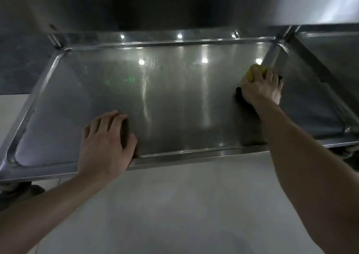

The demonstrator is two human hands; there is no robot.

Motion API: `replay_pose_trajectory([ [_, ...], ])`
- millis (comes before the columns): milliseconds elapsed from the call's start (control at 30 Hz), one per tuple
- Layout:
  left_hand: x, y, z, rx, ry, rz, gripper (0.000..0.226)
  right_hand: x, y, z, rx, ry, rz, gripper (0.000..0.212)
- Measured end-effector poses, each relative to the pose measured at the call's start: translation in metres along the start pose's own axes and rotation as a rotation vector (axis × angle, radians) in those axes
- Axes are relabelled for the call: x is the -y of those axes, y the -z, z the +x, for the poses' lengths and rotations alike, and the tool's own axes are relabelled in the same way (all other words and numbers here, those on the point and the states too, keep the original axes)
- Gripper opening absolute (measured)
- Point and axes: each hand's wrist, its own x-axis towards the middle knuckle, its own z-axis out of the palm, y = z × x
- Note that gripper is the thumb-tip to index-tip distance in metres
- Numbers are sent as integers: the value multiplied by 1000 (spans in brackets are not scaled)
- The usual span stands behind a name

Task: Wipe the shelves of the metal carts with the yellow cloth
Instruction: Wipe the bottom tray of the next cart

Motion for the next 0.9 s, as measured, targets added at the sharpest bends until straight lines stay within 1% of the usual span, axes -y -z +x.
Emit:
replay_pose_trajectory([
  [33,0,-1,0,-3,-3,8,58,15,-4,-3,-24,-56,-32,67],
  [67,0,0,0,0,-3,8,58,43,-12,-11,-29,-56,-38,69],
  [100,-1,0,0,5,-2,3,59,79,-19,-24,-21,10,-25,69],
  [133,-1,0,0,8,2,-2,60,123,-24,-44,3,120,5,67],
  [233,-1,1,0,-8,-1,-12,62,249,-41,-116,152,568,94,58],
  [267,-1,0,-1,-11,-10,-10,62,275,-42,-137,209,679,109,58],
  [300,-1,-1,-1,-15,-16,-5,61,288,-42,-148,251,745,107,59],
  [367,0,-2,0,-20,-11,4,59,275,-37,-138,270,807,109,59],
  [400,0,-2,0,-19,-4,4,58,251,-34,-124,265,792,112,60],
  [433,1,-3,0,-19,5,-3,57,219,-30,-108,246,732,120,60],
  [500,2,-4,1,-17,12,-8,57,133,-20,-69,184,550,121,60],
  [567,2,-5,1,-8,6,3,58,36,-3,-38,64,355,84,64],
  [600,2,-5,1,-4,11,6,58,-3,5,-29,35,262,67,67],
  [667,2,-5,2,5,13,9,60,-44,15,-26,46,119,12,70],
  [733,1,-3,2,18,7,-1,61,-30,14,-44,66,30,-34,71],
  [767,1,-2,2,19,7,-4,61,-5,10,-58,71,39,-52,72],
  [800,2,-2,2,17,7,-1,60,30,2,-75,58,117,-56,74],
  [833,4,-3,3,19,9,0,59,70,-5,-96,48,246,-46,78],
  [867,4,-3,3,23,13,-5,57,110,-13,-122,70,402,-23,78],
  [900,4,-3,4,23,20,-16,55,148,-19,-150,135,545,-1,73],
])
